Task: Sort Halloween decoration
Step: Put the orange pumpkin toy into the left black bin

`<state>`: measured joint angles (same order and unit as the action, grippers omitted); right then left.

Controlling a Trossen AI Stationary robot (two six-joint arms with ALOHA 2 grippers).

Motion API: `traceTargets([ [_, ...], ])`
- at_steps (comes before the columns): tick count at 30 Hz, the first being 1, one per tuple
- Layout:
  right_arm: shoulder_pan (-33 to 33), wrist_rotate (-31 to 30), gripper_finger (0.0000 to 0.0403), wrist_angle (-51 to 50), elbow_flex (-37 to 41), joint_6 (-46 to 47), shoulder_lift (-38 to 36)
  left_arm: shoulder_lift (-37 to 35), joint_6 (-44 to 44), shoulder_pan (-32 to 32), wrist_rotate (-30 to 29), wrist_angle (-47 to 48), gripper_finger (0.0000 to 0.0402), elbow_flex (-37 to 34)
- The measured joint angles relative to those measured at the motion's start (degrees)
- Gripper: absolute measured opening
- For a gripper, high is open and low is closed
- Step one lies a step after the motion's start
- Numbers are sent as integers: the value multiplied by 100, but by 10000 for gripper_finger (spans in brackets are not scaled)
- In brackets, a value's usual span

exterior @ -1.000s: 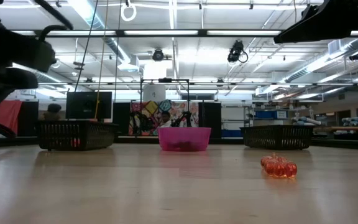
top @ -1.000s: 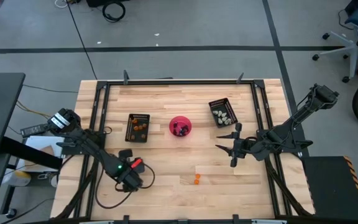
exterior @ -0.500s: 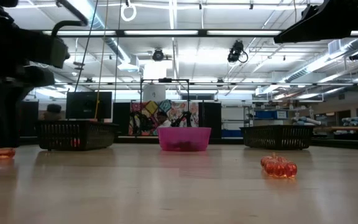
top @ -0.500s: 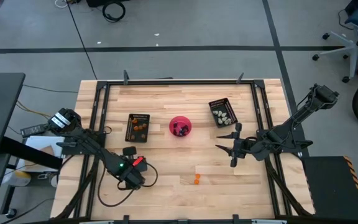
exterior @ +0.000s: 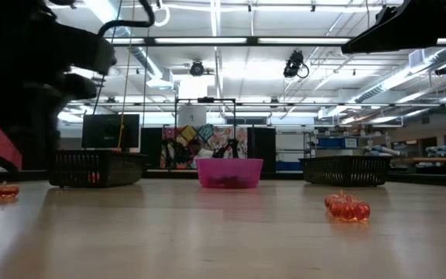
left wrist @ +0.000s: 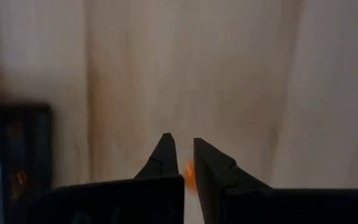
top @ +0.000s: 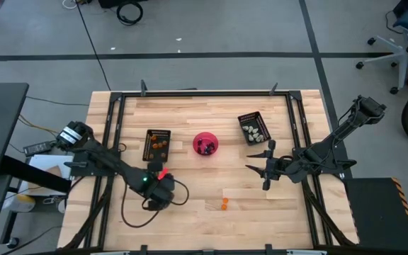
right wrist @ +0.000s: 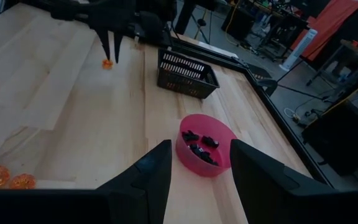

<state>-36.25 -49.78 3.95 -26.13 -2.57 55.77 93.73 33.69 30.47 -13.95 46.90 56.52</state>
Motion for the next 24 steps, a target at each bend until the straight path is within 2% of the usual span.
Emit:
traceTargets([
  [5, 0, 0, 167, -9, 0, 62, 0, 0, 106, 112, 634, 738, 11, 104],
  [8, 0, 44, 167, -9, 0, 87, -1, 0, 287, 196, 752, 937, 11, 63],
  [15, -43, 57, 167, -9, 0, 92, -1, 44, 470, 272, 1006, 333, 11, -354],
  [20, -42, 55, 167, -2, 0, 90, 0, 44, 549, 233, 761, -140, 11, -516],
  [24, -42, 55, 167, 2, 0, 90, 0, 103, 291, 185, 515, -770, 11, -545],
])
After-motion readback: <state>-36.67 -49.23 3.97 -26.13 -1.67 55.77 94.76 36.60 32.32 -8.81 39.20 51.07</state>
